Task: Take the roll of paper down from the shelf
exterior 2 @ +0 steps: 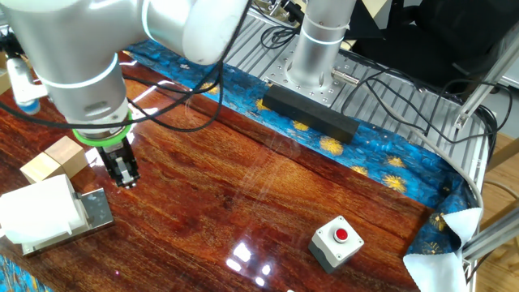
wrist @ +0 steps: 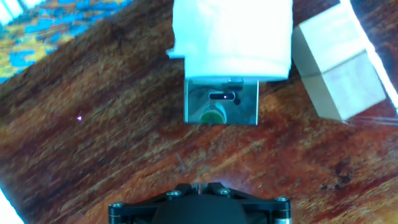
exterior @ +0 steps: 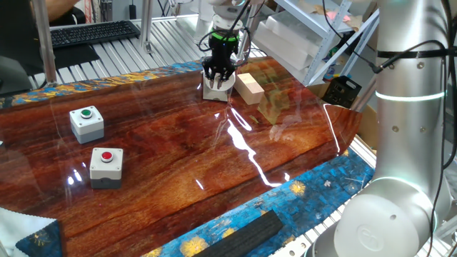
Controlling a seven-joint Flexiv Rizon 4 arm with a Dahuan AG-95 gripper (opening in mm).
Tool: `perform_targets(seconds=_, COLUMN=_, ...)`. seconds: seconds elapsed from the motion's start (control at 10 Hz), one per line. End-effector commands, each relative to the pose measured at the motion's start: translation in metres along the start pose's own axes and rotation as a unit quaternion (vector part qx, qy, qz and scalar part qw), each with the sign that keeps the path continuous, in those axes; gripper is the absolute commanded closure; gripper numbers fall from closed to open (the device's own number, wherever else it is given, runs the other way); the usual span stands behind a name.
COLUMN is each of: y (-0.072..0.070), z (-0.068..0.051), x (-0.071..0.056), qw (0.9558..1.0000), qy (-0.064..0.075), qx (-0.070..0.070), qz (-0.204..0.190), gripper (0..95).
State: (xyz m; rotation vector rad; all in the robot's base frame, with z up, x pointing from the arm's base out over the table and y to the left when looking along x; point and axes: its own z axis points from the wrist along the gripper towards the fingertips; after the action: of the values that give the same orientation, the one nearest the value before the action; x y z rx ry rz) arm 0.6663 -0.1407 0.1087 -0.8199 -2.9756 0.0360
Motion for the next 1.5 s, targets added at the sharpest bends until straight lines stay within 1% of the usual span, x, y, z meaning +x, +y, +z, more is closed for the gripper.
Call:
perform_targets(seconds=0.1, y=0.000, z=0.001, x=-0.009, qw=0.9998, qy=0.010, qx=0.013, qz=0.011, gripper=57.0)
perform_targets(seconds=0.2, y=0.000, z=0.000, x=-0.015, qw=0.9991, qy=0.007, qx=0.032, qz=0.027, gripper=19.0)
perform_targets(seconds=0.3, y=0.000, z=-0.001, x=-0.019, qw=0.9988, qy=0.005, qx=0.038, qz=0.031, gripper=0.0)
perform_targets(seconds=0.4, y=0.000, z=-0.003, x=-0.026, qw=0.9990, qy=0.006, qx=0.040, qz=0.022, gripper=0.0)
perform_targets(seconds=0.5, y=-0.001, z=-0.004, x=-0.029, qw=0.9990, qy=0.004, qx=0.043, qz=0.013, gripper=0.0)
perform_targets(seconds=0.6, y=0.000, z=-0.004, x=-0.031, qw=0.9990, qy=0.004, qx=0.043, qz=0.007, gripper=0.0)
perform_targets(seconds=0.7, y=-0.001, z=-0.006, x=-0.036, qw=0.9991, qy=0.010, qx=0.042, qz=0.001, gripper=0.0)
perform_targets(seconds=0.8, y=-0.001, z=-0.007, x=-0.041, qw=0.9990, qy=0.012, qx=0.042, qz=0.005, gripper=0.0)
perform_targets(seconds=0.9, y=-0.002, z=-0.006, x=-0.047, qw=0.9990, qy=0.015, qx=0.036, qz=0.020, gripper=0.0)
perform_targets(seconds=1.0, y=-0.003, z=-0.006, x=-0.049, qw=0.9990, qy=0.016, qx=0.035, qz=0.021, gripper=0.0)
perform_targets(seconds=1.1, y=-0.004, z=-0.005, x=-0.061, qw=0.9988, qy=0.022, qx=0.035, qz=0.026, gripper=0.0)
perform_targets(seconds=1.2, y=-0.006, z=-0.005, x=-0.067, qw=0.9988, qy=0.026, qx=0.032, qz=0.028, gripper=0.0)
perform_targets(seconds=1.3, y=-0.007, z=-0.004, x=-0.071, qw=0.9987, qy=0.029, qx=0.027, qz=0.033, gripper=0.0)
perform_targets(seconds=1.5, y=-0.009, z=-0.005, x=-0.079, qw=0.9987, qy=0.031, qx=0.026, qz=0.031, gripper=0.0)
